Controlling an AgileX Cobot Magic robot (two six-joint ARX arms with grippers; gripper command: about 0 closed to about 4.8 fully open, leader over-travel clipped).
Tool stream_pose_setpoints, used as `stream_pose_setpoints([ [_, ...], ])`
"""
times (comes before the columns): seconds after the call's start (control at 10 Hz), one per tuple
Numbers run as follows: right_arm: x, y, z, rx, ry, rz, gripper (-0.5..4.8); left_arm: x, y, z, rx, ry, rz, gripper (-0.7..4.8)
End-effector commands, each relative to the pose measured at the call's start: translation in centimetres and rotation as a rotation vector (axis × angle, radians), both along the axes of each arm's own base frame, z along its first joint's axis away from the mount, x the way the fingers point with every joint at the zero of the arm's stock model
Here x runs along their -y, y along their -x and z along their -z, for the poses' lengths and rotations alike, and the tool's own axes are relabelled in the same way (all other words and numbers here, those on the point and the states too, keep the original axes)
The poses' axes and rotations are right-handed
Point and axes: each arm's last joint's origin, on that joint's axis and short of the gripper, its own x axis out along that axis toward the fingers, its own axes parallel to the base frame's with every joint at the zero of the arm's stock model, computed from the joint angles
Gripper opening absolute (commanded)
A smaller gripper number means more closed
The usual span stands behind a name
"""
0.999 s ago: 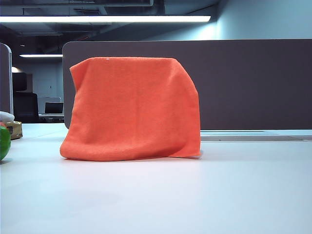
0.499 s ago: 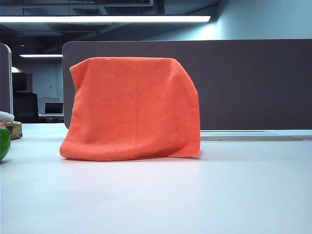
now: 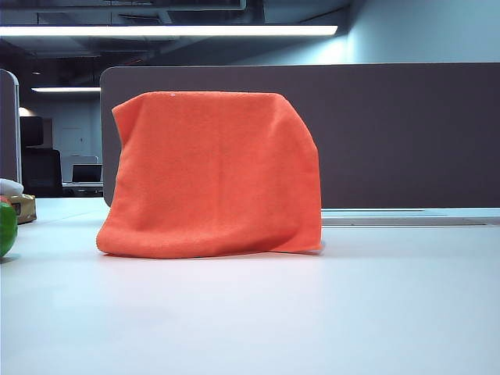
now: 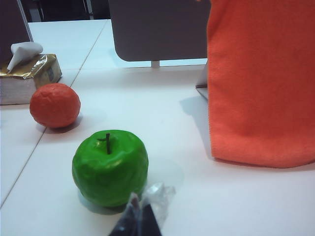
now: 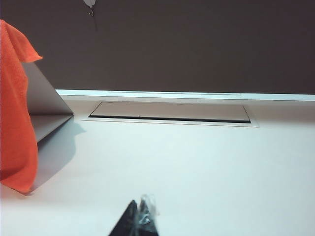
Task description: Pick up the cloth from the table and use it to cover the mirror.
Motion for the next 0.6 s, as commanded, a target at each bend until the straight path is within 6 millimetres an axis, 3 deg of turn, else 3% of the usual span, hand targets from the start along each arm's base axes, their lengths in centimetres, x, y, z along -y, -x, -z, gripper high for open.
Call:
stream_pose_setpoints([
  [0.1,-0.1,0.01,-0.13,0.014,-0.004,-0.011,-0.05,-0.15,-0.01,-0.23,0.011,0.06,-0.054,-0.06],
  [0.6,-0.1,0.0,-0.06,0.007,-0.005,-0.012,-0.05,0.52,0.01,-0.25,0.014,0.055,-0.043,-0.06],
])
